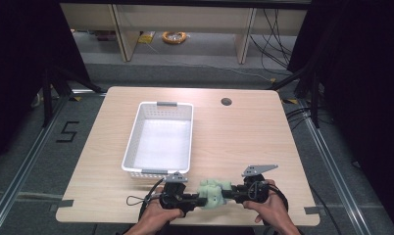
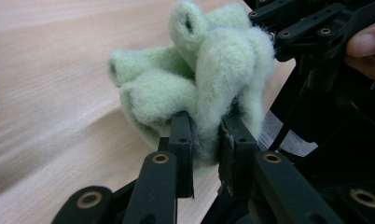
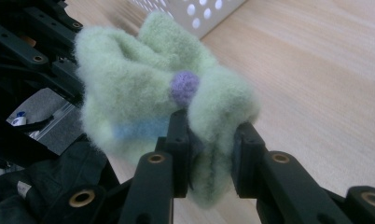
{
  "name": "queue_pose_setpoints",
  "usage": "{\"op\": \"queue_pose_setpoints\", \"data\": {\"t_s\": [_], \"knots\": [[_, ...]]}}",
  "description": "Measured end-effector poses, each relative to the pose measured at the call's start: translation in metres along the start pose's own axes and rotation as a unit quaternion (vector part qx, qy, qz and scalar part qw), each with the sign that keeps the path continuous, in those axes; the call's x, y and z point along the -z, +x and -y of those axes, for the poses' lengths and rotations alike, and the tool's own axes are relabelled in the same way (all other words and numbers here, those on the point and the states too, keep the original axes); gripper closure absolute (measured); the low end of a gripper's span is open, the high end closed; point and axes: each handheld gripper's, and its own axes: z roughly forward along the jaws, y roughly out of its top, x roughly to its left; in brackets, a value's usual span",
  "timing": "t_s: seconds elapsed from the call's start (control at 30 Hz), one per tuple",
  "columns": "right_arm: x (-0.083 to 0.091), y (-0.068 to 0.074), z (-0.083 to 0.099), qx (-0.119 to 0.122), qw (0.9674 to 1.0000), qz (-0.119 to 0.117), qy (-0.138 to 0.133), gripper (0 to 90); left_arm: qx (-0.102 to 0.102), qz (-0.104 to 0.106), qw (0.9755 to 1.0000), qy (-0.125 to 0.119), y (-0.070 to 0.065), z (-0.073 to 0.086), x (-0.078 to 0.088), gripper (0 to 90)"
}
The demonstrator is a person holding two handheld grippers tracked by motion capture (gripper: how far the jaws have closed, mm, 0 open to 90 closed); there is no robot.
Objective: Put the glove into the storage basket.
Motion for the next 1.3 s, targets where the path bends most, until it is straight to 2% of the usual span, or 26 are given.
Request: {"op": "queue_pose_setpoints", "data": {"t_s": [0.03,0.07,0.1,0.17,0.2,0.23,0.3,0.33,0.37,0.4,0.43,0.47,0.57,0.6,0.63,0.67,0.7,0.8,0.87,0.9,0.97,1.03,1.07,1.1,1.23,1.3], "knots": [[0.0,0.003,-0.001,-0.009,0.9999,-0.009,-0.001,73.3,-0.002,0.005,1.0,-0.003,0.0,-0.001,0.002,76.4],[0.001,0.003,-0.003,0.003,1.0,-0.007,-0.004,73.2,-0.001,0.008,1.0,-0.005,0.0,-0.001,0.004,76.4],[0.001,0.004,-0.005,0.0,0.9999,-0.01,-0.004,73.2,-0.001,0.001,1.0,-0.006,-0.001,-0.002,0.006,76.4],[0.003,0.007,-0.009,0.005,0.9999,0.0,-0.01,73.3,-0.002,0.01,0.9999,-0.009,0.0,-0.004,0.012,76.4],[0.003,0.009,-0.011,-0.001,0.9999,-0.012,-0.008,73.3,-0.004,0.008,0.9999,-0.009,0.0,-0.006,0.014,76.4],[0.003,0.008,-0.013,0.009,0.9998,-0.015,-0.013,73.2,-0.008,0.005,0.9999,-0.011,-0.001,-0.008,0.017,76.3],[0.003,0.011,-0.018,0.014,0.9997,-0.006,-0.02,73.2,-0.015,0.002,0.9998,-0.014,-0.002,-0.014,0.023,76.3],[0.004,0.011,-0.021,0.015,0.9995,-0.015,-0.022,73.3,-0.019,0.001,0.9997,-0.013,-0.003,-0.017,0.027,76.3],[0.005,0.014,-0.024,0.005,0.9995,-0.02,-0.022,73.2,-0.021,0.0,0.9996,-0.016,-0.003,-0.019,0.029,76.3],[0.006,0.013,-0.027,0.017,0.9994,-0.009,-0.029,73.2,-0.021,-0.003,0.9997,-0.015,-0.003,-0.022,0.032,76.3],[0.006,0.016,-0.03,0.008,0.9994,-0.014,-0.03,73.3,-0.021,-0.007,0.9996,-0.016,-0.003,-0.024,0.035,76.3],[0.007,0.016,-0.033,0.013,0.9991,-0.019,-0.035,73.3,-0.022,-0.006,0.9996,-0.018,-0.002,-0.027,0.038,76.2],[0.008,0.019,-0.044,0.019,0.999,-0.013,-0.04,73.2,-0.021,-0.005,0.9995,-0.025,0.0,-0.034,0.044,76.2],[0.008,0.021,-0.048,0.019,0.999,-0.015,-0.039,73.2,-0.02,-0.009,0.9994,-0.026,0.0,-0.036,0.047,76.2],[0.008,0.02,-0.053,0.033,0.9986,-0.011,-0.04,73.2,-0.024,-0.008,0.9993,-0.028,0.001,-0.039,0.05,76.2],[0.007,0.02,-0.057,0.034,0.9984,-0.013,-0.044,73.3,-0.021,-0.017,0.9992,-0.031,0.002,-0.042,0.053,76.2],[0.007,0.022,-0.062,0.027,0.9986,-0.015,-0.042,73.2,-0.021,-0.018,0.9991,-0.033,0.004,-0.047,0.058,76.2],[0.006,0.023,-0.077,0.031,0.9984,-0.015,-0.044,73.3,-0.014,-0.018,0.9991,-0.035,0.01,-0.055,0.067,76.2],[0.003,0.024,-0.089,0.033,0.9982,-0.022,-0.045,73.3,-0.014,-0.028,0.9988,-0.038,0.013,-0.06,0.074,76.2],[0.002,0.025,-0.093,0.038,0.998,-0.012,-0.049,73.3,-0.012,-0.031,0.9987,-0.038,0.014,-0.061,0.076,76.2],[0.0,0.026,-0.101,0.034,0.9983,-0.02,-0.043,73.3,-0.01,-0.036,0.9985,-0.041,0.019,-0.065,0.081,76.2],[-0.003,0.027,-0.11,0.041,0.9982,-0.017,-0.04,73.3,-0.005,-0.04,0.9983,-0.041,0.024,-0.068,0.086,76.1],[-0.006,0.027,-0.115,0.054,0.9976,-0.016,-0.041,73.3,-0.002,-0.043,0.9981,-0.045,0.026,-0.07,0.088,76.0],[-0.007,0.029,-0.119,0.04,0.9985,-0.016,-0.035,73.3,0.0,-0.047,0.998,-0.043,0.029,-0.072,0.091,76.0],[-0.017,0.033,-0.135,0.045,0.9986,-0.004,-0.027,73.3,0.008,-0.061,0.9972,-0.044,0.04,-0.079,0.1,76.0],[-0.024,0.034,-0.142,0.044,0.9986,-0.007,-0.027,73.3,0.012,-0.069,0.9967,-0.041,0.046,-0.081,0.106,76.0]]}}
